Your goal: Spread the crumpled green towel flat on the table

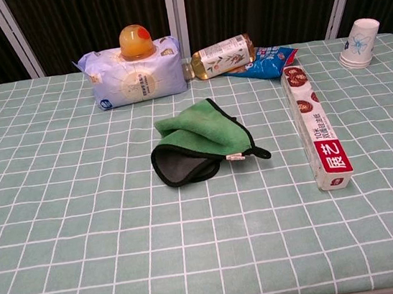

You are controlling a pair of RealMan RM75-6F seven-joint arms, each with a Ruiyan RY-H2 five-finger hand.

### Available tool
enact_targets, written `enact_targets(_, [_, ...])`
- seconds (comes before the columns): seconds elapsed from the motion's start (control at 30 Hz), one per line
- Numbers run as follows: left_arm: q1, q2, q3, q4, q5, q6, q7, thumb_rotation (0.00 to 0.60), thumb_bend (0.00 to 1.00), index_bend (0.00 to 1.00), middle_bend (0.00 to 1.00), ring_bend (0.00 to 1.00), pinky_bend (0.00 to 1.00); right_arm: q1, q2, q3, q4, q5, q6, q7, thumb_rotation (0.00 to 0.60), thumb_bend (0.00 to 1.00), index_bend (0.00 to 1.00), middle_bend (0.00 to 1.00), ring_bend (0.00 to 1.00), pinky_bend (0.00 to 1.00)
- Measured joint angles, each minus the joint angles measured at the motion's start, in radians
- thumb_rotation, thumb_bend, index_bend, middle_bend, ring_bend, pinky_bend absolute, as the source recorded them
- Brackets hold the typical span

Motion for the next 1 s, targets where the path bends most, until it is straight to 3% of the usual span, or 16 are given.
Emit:
enact_targets(0.43, [-0.001,0.003,0.002,-0.007,0.008,0.001,0.001,0.6,0.04,0.25,0.23,0.18,0.24,-0.004,0.002,-0.007,0.002,-0.019,0.007,0.028,0.583,0.0,0.27,0.25,0.16,0.07])
enact_targets(0.67, [0.001,0.005,0.001,-0.012,0.012,0.01,0.001,0.6,0.04,0.25,0.23,0.18,0.24,0.012,0.007,-0.015,-0.003,-0.06,-0.005,0.06,0.593,0.04,0.34,0.25,0.16,0.07])
enact_targets(1.0, [0.003,0.008,0.004,-0.02,0.024,0.019,0.004,0.6,0.04,0.25,0.23,0.18,0.24,0.135,-0.022,-0.013,-0.015,-0.118,-0.159,0.076,0.59,0.04,0.41,0.25,0.13,0.07])
